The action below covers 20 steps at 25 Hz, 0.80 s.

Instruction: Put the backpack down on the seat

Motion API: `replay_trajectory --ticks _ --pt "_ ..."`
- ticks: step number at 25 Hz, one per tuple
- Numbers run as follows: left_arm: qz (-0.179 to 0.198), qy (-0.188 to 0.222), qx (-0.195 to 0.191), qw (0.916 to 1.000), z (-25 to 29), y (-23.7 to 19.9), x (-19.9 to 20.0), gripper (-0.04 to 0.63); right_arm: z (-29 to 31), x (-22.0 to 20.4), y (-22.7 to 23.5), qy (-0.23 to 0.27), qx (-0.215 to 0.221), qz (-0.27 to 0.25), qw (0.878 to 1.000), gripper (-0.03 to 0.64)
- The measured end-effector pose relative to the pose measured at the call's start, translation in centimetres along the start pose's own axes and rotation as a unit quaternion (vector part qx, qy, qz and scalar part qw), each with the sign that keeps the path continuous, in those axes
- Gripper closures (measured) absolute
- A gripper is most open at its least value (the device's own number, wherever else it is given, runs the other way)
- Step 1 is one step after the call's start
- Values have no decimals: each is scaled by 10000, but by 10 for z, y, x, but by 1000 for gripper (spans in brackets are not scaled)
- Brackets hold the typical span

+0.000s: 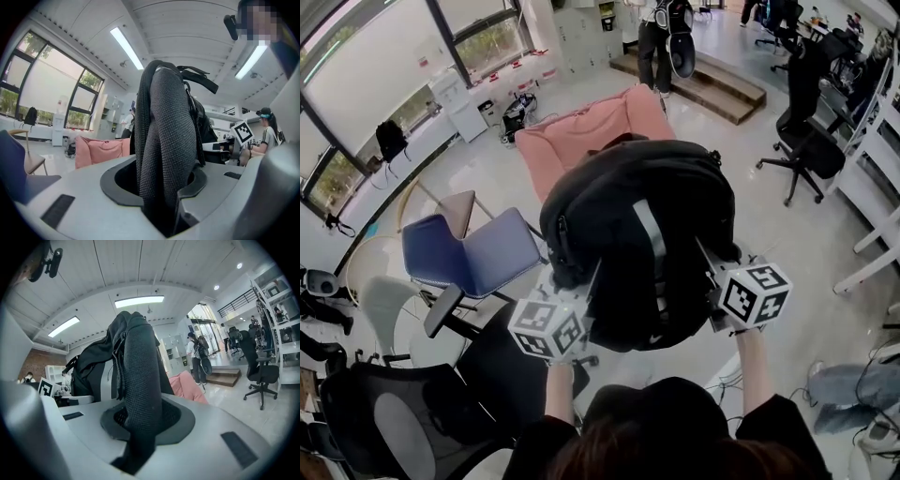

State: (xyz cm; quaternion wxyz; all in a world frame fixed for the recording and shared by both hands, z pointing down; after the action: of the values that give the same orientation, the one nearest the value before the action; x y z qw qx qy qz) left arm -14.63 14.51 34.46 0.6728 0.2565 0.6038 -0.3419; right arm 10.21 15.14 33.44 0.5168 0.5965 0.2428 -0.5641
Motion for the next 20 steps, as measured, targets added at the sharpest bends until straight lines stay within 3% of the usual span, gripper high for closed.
replay_trajectory --ticks 11,20 --pt "-116 -93 -165 9998 90 -84 3 440 112 24 41 -75 -103 20 9999 554" --pt "-92 -104 -97 9999 171 -112 20 441 176 59 94 -66 -50 35 10000 554"
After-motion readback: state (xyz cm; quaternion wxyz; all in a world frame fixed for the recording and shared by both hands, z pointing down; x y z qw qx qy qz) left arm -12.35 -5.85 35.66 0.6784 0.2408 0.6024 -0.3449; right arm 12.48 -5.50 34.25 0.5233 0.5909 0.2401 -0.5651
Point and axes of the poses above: the fingertips, and each gripper's own axes: z forward along the fingers, y to its right, x out of its top, the point moved 4 cm from there along -z, backward along the fingers, and after that the axes turned 6 degrees about z, right-handed, at the moved point
